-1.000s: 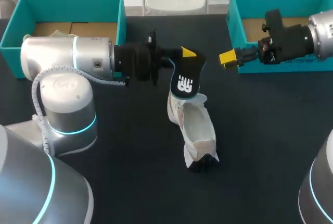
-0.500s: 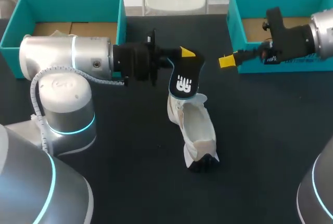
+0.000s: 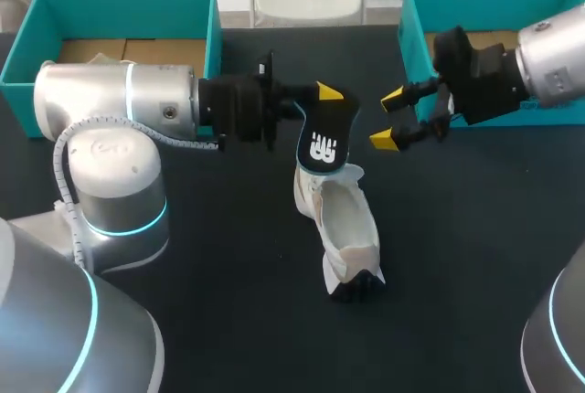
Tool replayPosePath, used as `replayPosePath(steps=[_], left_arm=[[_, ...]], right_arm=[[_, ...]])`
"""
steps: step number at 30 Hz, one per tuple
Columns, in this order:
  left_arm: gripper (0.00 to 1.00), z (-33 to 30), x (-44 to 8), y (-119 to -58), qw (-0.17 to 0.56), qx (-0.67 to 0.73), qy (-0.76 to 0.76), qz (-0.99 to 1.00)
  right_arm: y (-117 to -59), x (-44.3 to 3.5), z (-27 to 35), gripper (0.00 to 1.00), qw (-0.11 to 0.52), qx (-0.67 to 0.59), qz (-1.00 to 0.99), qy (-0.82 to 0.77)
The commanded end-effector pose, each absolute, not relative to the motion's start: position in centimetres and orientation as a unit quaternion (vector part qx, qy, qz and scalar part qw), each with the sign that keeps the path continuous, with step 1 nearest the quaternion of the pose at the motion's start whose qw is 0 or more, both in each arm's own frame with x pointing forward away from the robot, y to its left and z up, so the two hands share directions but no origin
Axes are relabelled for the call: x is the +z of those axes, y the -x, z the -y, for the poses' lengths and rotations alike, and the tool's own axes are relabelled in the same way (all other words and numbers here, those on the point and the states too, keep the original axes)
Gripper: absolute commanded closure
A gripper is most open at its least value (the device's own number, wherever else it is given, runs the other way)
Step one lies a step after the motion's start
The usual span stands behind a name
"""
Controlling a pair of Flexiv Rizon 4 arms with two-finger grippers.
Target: Take the shoe out of the shoebox, open the shoe tongue, remove and reinsert the insole, then place the shoe into the shoebox
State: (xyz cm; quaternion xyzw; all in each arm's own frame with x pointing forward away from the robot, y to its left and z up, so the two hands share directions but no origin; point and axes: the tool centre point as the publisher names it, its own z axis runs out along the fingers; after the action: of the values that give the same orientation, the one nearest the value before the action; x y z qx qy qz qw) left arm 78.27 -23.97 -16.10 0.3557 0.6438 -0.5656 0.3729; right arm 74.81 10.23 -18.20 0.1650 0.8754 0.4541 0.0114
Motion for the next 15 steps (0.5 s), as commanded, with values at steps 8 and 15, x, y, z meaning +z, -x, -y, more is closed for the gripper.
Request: replayPosePath(steps=[8,15], left_arm=[[1.00,23.9,-16.1,-78.2,0.373,-0.566,-0.356,-0.643],[1.00,23.5,-16.6,-74.6,0.355,-0.579,-0.338,-0.652]], right_arm=[[-74.5,-17.7,-10.7,0.00,0.063,0.410,-0.901,-0.126],[-74.8,-19.3,-9.1,0.00,0.092,0.389,-0.911,-0.102]])
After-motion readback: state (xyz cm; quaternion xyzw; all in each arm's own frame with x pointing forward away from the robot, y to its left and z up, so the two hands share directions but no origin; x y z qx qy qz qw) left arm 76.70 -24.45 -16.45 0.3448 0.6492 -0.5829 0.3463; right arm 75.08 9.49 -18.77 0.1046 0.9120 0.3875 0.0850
